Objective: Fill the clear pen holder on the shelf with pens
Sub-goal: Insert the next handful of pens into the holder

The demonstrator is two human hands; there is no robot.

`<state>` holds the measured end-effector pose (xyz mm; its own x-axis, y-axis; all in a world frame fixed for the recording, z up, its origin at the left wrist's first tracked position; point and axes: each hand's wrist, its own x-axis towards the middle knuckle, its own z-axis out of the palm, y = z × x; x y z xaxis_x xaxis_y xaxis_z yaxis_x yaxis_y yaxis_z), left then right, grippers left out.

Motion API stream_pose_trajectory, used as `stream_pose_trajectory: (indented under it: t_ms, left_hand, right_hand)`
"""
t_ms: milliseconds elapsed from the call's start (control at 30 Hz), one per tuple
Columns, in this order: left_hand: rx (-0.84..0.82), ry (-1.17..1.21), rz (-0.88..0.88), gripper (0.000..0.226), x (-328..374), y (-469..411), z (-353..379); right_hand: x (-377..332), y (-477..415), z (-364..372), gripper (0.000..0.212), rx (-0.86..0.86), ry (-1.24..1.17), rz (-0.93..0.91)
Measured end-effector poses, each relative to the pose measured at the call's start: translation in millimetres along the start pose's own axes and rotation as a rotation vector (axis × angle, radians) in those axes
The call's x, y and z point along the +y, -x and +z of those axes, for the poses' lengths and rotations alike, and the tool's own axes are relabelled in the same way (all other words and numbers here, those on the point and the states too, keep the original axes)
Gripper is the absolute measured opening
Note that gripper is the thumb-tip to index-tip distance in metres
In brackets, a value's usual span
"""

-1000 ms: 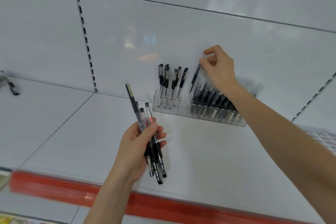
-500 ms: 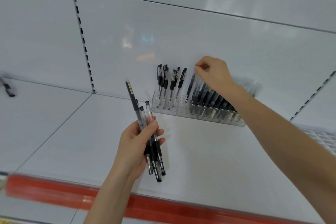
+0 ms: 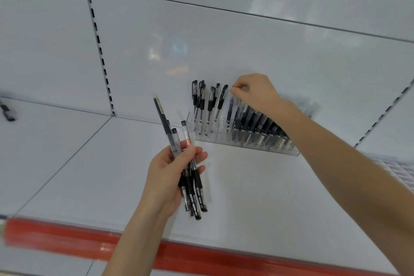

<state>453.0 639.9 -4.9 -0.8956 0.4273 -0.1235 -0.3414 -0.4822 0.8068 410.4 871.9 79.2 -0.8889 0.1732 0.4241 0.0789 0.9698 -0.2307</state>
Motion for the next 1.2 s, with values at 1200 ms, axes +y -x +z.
stream_pose_trajectory:
  t_ms: [1200]
  left_hand:
    - [-0.016, -0.183, 0.033, 0.007, -5.5, 4.3, 5.5]
  right_hand:
    - [-10.9, 26.6, -8.9, 0.011, 0.423, -0.465, 0.057]
